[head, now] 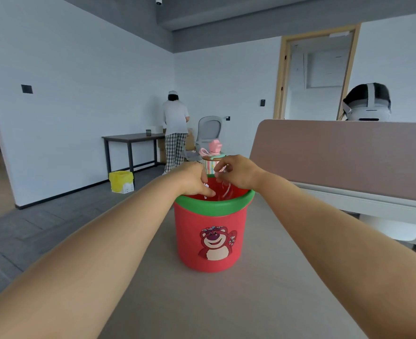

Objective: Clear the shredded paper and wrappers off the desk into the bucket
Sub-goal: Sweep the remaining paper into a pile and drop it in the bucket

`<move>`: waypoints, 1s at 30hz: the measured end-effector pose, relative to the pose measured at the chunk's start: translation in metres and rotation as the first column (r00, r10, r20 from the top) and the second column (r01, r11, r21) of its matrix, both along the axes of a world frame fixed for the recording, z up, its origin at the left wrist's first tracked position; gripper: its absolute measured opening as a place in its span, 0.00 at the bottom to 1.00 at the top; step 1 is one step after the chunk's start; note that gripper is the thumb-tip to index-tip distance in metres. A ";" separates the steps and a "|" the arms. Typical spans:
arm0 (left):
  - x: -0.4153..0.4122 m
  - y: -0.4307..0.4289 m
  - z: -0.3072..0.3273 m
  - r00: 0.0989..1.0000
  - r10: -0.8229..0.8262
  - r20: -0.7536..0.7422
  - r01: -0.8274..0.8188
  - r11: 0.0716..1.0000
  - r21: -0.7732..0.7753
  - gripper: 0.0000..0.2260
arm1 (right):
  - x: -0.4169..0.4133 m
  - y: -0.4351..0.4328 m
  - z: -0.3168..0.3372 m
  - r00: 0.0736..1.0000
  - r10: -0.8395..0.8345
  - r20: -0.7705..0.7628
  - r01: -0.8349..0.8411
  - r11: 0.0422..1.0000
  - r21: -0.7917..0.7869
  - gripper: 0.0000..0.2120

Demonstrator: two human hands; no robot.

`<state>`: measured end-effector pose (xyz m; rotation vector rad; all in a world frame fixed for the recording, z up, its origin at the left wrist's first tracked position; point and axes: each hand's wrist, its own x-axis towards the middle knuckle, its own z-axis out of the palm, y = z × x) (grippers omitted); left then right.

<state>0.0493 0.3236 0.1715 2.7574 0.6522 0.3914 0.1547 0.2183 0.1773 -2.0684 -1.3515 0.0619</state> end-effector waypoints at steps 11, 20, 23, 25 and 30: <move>-0.015 -0.006 -0.002 0.987 -0.035 0.154 0.052 0.993 -0.105 0.07 | -0.003 -0.013 -0.001 0.995 0.020 0.101 -0.020 1.000 0.003 0.06; -0.026 -0.012 -0.010 0.987 -0.088 0.134 0.101 0.990 -0.095 0.12 | -0.005 -0.024 -0.013 0.998 0.007 0.055 -0.011 0.998 0.069 0.07; -0.034 -0.018 -0.016 0.986 -0.109 0.125 0.115 0.992 -0.046 0.20 | -0.009 -0.032 -0.015 0.990 -0.025 0.140 0.008 0.993 0.120 0.07; -0.041 -0.021 -0.021 0.983 -0.163 0.081 0.158 0.985 0.069 0.22 | -0.007 -0.038 -0.019 0.982 -0.077 0.173 0.040 0.977 0.211 0.08; -0.048 -0.035 -0.033 0.969 -0.215 0.122 0.177 0.948 0.264 0.13 | -0.003 -0.058 -0.041 0.974 -0.184 0.135 0.120 0.917 0.381 0.11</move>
